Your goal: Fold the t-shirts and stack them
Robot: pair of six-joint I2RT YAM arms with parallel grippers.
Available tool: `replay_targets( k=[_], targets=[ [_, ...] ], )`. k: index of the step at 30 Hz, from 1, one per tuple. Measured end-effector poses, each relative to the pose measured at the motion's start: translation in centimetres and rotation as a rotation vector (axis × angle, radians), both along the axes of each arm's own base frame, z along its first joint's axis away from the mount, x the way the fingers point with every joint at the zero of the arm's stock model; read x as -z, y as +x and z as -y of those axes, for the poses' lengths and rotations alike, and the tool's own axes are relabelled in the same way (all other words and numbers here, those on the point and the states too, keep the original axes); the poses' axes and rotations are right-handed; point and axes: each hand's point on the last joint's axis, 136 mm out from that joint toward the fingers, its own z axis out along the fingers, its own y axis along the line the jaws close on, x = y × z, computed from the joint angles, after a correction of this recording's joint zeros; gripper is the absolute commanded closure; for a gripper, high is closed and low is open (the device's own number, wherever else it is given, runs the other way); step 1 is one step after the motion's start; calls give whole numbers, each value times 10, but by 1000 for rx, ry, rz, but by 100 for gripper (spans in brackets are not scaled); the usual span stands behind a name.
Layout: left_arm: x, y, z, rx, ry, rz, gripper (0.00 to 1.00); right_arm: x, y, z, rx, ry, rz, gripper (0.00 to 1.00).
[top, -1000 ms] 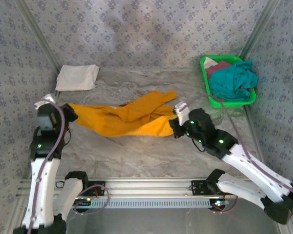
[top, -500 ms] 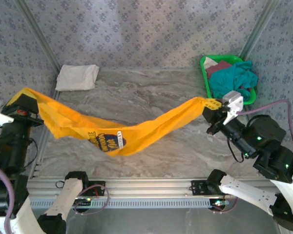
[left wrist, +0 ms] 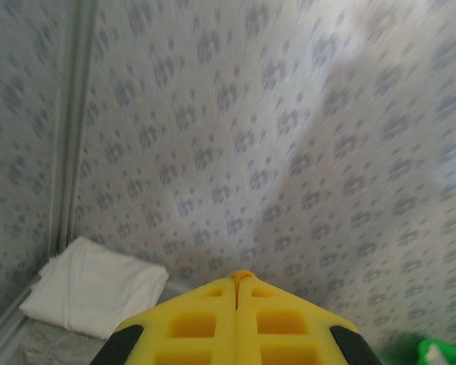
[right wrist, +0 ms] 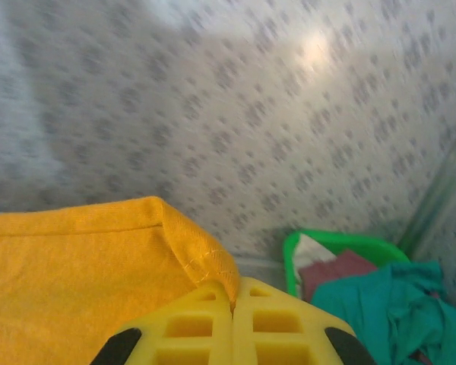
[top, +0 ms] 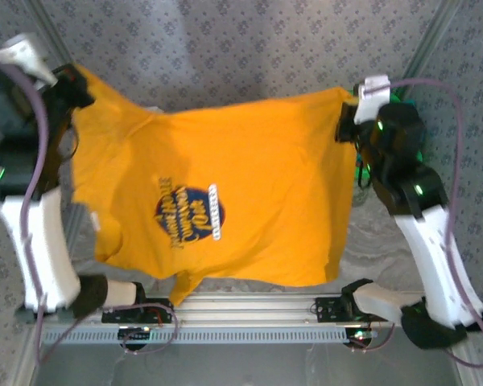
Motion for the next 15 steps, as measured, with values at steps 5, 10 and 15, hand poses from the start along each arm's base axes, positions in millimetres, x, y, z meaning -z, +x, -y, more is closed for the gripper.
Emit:
replay_targets(
  k=[5,10,15],
  targets=[
    [84,162,27,72,51,-171,74,99,119,21,89,74,-209,73],
    [215,286,52,119,74,-263,16,213,235,42,147,167,-401,36],
    [337,310,46,110,61,-493,20,270,280,51,170,204,-490,33]
  ],
)
